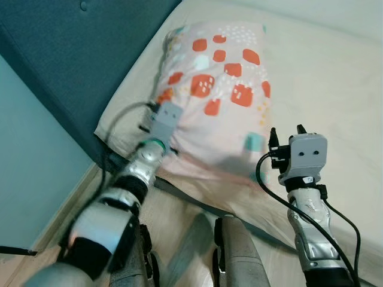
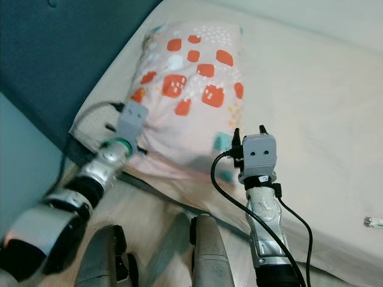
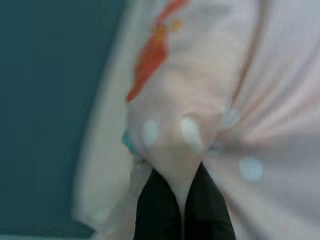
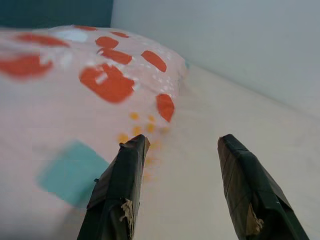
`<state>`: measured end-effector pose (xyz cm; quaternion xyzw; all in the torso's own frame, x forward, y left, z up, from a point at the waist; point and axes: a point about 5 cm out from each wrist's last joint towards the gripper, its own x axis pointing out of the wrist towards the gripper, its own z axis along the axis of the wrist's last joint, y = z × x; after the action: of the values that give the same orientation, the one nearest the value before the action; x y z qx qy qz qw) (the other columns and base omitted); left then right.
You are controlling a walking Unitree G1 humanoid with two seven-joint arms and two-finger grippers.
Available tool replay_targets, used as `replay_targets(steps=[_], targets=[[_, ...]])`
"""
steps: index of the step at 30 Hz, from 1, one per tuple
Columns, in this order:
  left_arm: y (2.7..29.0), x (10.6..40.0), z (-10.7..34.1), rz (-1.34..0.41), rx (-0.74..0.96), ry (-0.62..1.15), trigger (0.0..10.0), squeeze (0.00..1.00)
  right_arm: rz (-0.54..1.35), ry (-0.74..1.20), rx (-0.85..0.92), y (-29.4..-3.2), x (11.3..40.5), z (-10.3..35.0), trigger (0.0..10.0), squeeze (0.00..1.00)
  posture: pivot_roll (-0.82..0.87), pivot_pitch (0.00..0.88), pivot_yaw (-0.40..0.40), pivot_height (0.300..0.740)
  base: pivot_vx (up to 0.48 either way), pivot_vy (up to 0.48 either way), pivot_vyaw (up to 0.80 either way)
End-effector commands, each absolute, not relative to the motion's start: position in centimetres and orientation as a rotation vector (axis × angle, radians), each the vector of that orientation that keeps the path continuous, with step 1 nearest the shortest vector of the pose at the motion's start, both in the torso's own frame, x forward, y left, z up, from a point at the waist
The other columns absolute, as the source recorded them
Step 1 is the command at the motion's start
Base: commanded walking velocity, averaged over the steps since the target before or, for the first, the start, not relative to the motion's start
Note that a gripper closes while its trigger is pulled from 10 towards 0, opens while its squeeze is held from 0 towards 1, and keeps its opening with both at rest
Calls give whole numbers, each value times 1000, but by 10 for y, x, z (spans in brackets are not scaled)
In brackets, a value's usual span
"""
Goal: Clean up the room
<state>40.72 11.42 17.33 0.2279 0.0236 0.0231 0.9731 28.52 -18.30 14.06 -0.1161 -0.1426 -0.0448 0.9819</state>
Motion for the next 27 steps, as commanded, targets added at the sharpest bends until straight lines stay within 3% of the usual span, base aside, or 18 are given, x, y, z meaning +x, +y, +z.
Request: replay_targets(steps=[1,5,9,11,16,19,20,23,25,27], targets=[[114,409,182,86,493,-3,10000,0,-87,-265,-225,-182,284,136,10000,0,-204,146,30,625,0,0,0],[119,412,199,153,547,-71,10000,0,-84,-265,-224,-181,284,136,10000,0,-205,143,30,625,0,0,0],[121,418,249,292,605,-284,10000,0,-77,-267,-222,-178,284,136,10000,0,-206,132,30,625,0,0,0],[111,414,292,395,683,-524,10000,0,-71,-272,-216,-176,285,137,10000,0,-206,126,31,625,0,0,0],[86,407,309,405,789,-718,10000,0,-66,-277,-209,-172,286,137,10000,0,-210,123,33,625,0,0,0],[78,408,302,376,818,-690,10000,0,-64,-276,-207,-170,285,137,10000,0,-211,124,36,625,0,0,0],[76,411,286,314,862,-588,10000,0,-66,-273,-205,-170,284,135,10000,0,-213,127,42,625,0,0,0],[75,413,275,271,890,-515,10000,0,-67,-271,-203,-170,284,135,10000,0,-213,127,42,625,0,0,0],[77,415,235,116,926,-278,10000,0,-70,-265,-201,-170,283,133,10000,0,-211,132,46,625,0,0,0],[81,415,218,72,929,-187,10000,0,-71,-263,-200,-170,282,132,10000,0,-209,135,48,625,0,0,0]])
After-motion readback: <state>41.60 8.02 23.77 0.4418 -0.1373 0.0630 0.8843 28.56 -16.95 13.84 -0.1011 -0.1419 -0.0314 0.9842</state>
